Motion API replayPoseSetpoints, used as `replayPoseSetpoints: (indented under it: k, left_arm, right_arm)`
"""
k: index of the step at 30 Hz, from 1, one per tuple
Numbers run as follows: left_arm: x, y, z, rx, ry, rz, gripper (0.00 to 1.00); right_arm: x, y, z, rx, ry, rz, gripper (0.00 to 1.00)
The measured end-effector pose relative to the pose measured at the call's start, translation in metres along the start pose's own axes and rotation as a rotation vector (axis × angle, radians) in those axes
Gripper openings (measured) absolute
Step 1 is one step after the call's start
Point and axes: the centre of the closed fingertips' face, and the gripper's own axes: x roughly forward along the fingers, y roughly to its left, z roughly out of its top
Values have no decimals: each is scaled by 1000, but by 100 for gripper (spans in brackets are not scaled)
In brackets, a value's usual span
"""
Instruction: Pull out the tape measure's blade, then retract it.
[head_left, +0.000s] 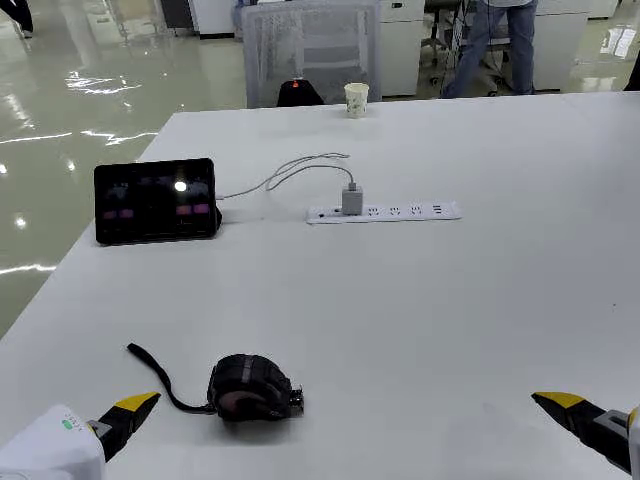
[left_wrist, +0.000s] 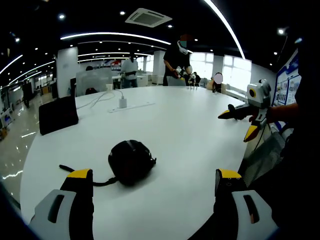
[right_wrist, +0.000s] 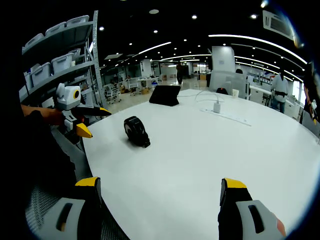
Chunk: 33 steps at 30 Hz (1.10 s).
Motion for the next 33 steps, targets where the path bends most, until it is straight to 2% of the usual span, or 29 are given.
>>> replayPoseSetpoints:
  k: [16,33]
  left_arm:
    - [1,1,0,5,6,-7,99]
    - [4,5,1,19,21,-24,99]
  right_arm:
    - [2,2,0,-3,6,16,99]
    - [5,-2,1,-39,30,52,99]
